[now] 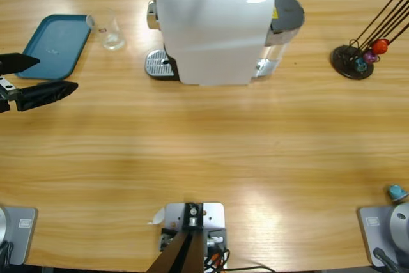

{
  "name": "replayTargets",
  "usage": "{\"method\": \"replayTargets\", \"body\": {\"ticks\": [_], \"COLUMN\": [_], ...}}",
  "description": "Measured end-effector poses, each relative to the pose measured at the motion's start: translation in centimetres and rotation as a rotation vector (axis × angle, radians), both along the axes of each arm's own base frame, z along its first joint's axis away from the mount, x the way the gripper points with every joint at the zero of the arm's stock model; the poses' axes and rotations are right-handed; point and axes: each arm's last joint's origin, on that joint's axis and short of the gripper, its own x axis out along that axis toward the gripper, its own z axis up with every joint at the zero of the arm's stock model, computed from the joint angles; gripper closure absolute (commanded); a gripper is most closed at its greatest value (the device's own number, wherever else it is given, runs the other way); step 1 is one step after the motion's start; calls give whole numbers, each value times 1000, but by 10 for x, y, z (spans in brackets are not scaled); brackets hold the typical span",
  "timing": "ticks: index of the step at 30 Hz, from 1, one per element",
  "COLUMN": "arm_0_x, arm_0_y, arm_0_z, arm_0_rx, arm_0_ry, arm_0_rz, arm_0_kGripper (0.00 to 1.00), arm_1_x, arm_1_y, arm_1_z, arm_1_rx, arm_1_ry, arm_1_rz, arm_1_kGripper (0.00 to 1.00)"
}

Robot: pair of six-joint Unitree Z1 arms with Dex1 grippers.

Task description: Pour coffee

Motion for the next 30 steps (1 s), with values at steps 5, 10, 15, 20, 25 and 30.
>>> {"method": "replayTargets", "body": {"ticks": [5, 10, 15, 20, 25, 30], "arm_0_x": [4, 38, 80, 109, 138, 164], "arm_0_y": [1, 6, 16, 17, 5, -1], "arm_0_z": [-5, -10, -23, -36, -44, -54], "arm_0_rx": [26, 119, 168, 136, 68, 56], "arm_0_ry": [-55, -130, -103, -89, -110, -117], "arm_0_rz": [0, 63, 104, 103, 36, 17], "arm_0_kGripper": [19, 94, 170, 170, 170, 170], "arm_1_x": [-35, -70, -90, -101, -106, -109], "arm_1_y": [-61, -117, -155, -173, -181, -186], "arm_1_z": [12, -13, -36, -59, -74, -75], "arm_1_rx": [-60, -142, -153, -168, -187, -176], "arm_1_ry": [70, 167, 226, 266, 286, 280], "arm_1_rz": [-19, -78, -151, -197, -218, -226], "arm_1_kGripper": [67, 3, 0, 0, 0, 0]}}
